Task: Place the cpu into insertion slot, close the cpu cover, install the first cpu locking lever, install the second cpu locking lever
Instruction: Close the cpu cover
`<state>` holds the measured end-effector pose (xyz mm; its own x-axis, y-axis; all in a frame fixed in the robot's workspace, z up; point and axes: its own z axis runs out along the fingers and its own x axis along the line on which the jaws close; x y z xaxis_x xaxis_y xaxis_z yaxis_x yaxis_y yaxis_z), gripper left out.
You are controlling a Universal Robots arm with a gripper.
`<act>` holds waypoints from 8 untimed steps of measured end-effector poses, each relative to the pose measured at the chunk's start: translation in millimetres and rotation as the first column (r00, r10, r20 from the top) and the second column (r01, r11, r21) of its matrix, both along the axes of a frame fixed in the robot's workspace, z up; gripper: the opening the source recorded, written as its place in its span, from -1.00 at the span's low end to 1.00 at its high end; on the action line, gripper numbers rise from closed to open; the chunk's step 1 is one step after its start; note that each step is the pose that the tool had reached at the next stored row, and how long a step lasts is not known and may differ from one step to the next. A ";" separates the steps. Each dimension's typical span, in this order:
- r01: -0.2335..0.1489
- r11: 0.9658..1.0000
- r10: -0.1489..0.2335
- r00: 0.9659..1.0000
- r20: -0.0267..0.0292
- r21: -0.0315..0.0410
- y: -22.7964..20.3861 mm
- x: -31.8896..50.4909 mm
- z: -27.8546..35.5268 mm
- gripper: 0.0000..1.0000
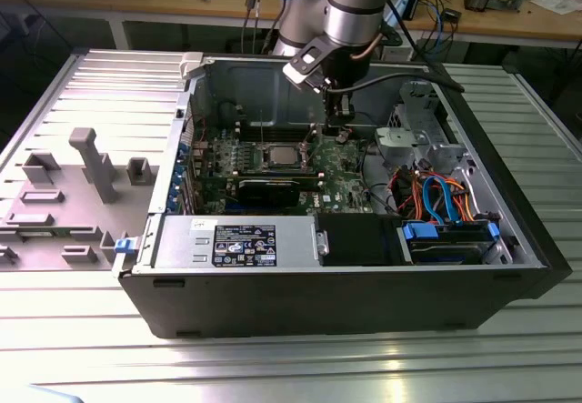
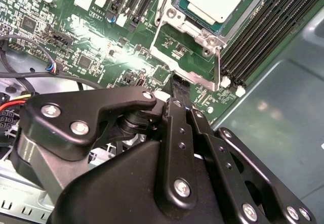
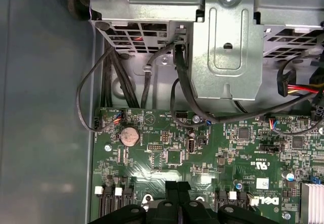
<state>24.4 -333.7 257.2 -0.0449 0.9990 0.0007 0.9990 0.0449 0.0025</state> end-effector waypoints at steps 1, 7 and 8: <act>0.000 1.000 0.000 1.000 0.000 0.000 0.0 -0.5 -0.1 -0.79; 0.000 1.000 0.000 1.000 0.000 0.000 0.0 -3.3 -0.3 -0.79; 0.000 1.000 0.000 1.000 0.000 0.000 0.0 -3.6 -0.3 -0.79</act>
